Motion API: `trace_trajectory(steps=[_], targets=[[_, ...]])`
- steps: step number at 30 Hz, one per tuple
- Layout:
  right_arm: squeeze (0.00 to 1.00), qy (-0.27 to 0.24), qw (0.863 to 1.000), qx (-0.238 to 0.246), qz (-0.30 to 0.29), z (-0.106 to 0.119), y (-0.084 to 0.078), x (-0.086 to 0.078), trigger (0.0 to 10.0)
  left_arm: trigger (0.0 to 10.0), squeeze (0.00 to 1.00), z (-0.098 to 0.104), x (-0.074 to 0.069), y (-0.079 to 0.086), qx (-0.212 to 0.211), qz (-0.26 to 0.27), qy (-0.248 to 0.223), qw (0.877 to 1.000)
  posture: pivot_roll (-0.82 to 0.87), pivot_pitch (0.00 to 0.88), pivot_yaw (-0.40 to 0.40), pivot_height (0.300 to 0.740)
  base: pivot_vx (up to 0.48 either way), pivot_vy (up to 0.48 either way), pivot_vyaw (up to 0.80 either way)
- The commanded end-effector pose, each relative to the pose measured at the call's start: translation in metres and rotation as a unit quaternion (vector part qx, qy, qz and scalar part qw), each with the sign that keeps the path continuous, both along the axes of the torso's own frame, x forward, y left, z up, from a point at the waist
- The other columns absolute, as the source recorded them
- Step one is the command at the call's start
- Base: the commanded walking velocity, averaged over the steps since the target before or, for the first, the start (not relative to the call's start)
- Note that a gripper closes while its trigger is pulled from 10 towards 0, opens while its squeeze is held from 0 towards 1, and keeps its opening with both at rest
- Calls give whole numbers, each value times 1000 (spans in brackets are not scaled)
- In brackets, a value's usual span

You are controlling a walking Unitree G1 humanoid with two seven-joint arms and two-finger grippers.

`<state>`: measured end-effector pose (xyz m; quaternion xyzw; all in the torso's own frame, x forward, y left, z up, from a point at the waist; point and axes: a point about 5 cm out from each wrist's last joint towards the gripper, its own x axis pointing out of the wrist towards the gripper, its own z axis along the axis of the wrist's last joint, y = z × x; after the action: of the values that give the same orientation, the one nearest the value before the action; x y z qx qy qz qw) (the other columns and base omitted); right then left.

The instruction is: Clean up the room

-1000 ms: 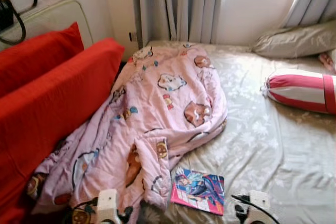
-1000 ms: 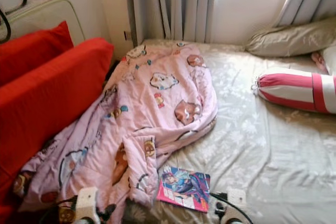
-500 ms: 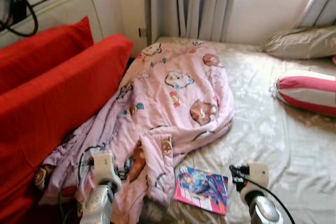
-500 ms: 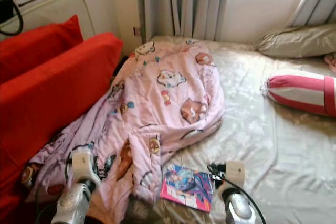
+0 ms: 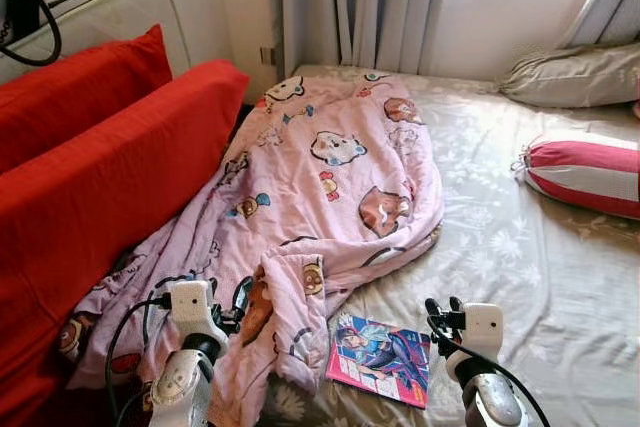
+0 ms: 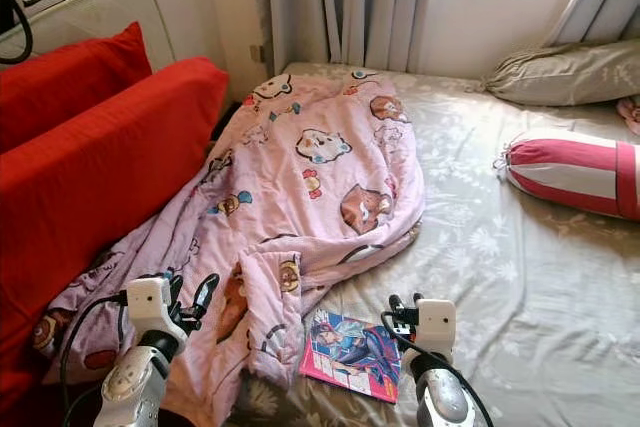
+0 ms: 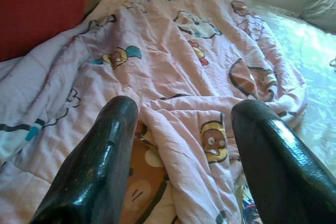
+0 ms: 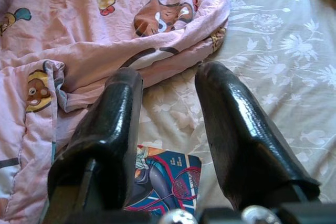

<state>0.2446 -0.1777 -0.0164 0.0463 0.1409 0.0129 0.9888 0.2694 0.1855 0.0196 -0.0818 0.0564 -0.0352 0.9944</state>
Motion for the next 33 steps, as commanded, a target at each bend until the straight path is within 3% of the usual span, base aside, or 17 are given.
trace_trajectory(steps=[1, 7, 13, 25, 33], targets=[[0, 7, 1000, 1, 12, -1, 4, -2, 10000, 10000, 0, 3, 3, -2, -6, -5, -3, 1000, 42, 0, -19, 700, 0, 0, 0], [0, 9, 1000, 4, 9, -1, 4, -3, 10000, 10000, 0, 6, 3, -2, -8, -3, -4, 1000, 41, 0, -19, 665, 0, 0, 0], [0, 1, 1000, 10, 10, 0, 5, -2, 10000, 10000, 0, 7, 3, -2, -10, -1, -3, 1000, 43, 5, -21, 665, 0, 0, 0], [0, 35, 999, 0, 9, -5, 3, -1, 10000, 10000, 0, 6, 3, -3, -10, -3, 6, 1000, 44, 18, -23, 665, 0, 0, 0], [0, 26, 999, 14, 20, -5, 7, -1, 10000, 10000, 0, 6, 3, -4, -11, -3, 9, 1000, 46, 24, -25, 620, 0, 0, 0]])
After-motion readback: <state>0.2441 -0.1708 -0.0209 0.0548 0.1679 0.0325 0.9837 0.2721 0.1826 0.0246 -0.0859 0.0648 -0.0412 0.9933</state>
